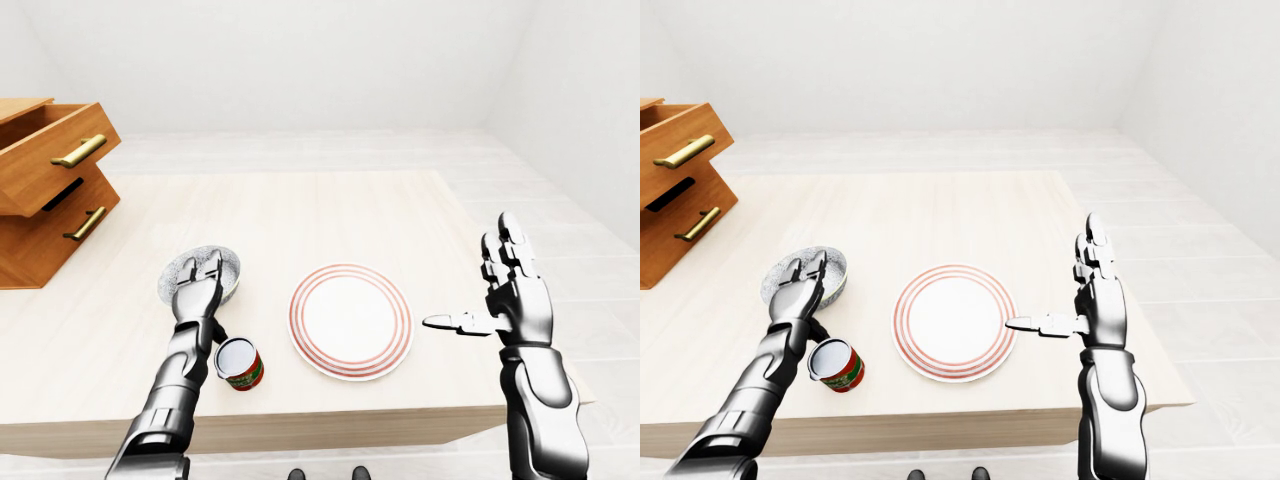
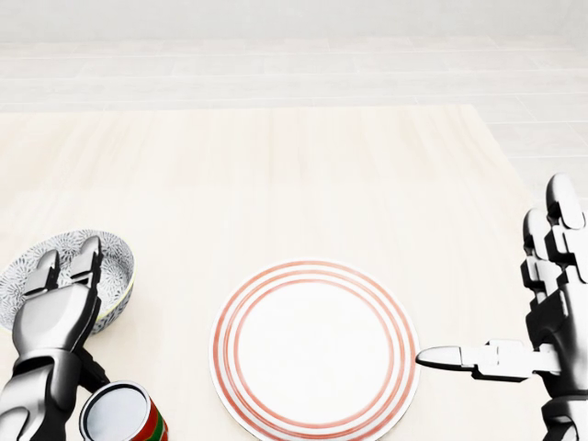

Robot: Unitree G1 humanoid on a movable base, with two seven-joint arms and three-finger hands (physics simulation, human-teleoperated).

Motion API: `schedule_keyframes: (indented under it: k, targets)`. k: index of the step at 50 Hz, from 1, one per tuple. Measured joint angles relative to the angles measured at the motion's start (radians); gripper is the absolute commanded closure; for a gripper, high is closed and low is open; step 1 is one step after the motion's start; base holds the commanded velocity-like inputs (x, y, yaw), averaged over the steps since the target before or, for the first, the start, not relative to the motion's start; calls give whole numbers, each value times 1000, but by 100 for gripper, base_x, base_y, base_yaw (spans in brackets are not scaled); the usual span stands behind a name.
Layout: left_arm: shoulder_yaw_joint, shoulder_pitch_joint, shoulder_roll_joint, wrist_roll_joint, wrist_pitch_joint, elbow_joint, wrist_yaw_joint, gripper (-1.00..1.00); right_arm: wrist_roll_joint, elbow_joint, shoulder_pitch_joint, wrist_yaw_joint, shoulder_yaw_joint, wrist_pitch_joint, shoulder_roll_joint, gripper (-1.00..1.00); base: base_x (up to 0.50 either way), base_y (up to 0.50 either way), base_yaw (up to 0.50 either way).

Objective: Put the bowl on the plate.

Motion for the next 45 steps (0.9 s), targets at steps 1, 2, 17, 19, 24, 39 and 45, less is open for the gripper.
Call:
schedule_keyframes:
  k: [1, 2, 17, 19, 24, 39, 45]
  targets:
    - [0, -1, 0, -1, 0, 1, 0, -100, 0, 0, 0, 0, 0, 0, 0, -100, 0, 0, 0]
    - [0, -1, 1, -1, -1, 2, 1, -100, 0, -1, 0, 0, 0, 0, 0, -100, 0, 0, 0]
    - [-4, 3, 1, -9, -2, 5, -3, -8, -1, -3, 0, 1, -1, 0, 0, -100, 0, 0, 0]
    - [-4, 4, 0, -10, -2, 4, -2, -8, -1, -3, 0, 1, -1, 0, 0, -100, 0, 0, 0]
    - [-3, 5, 0, -11, -2, 3, 0, -1, -1, 0, 0, 1, -1, 0, 0, -100, 0, 0, 0]
    - [5, 5, 2, -11, 1, -9, 4, 26, -3, 0, 1, 1, -2, 0, 0, -100, 0, 0, 0]
    - [12, 7, 5, -5, 4, -21, 2, 55, -4, -4, 3, 1, -2, 0, 0, -100, 0, 0, 0]
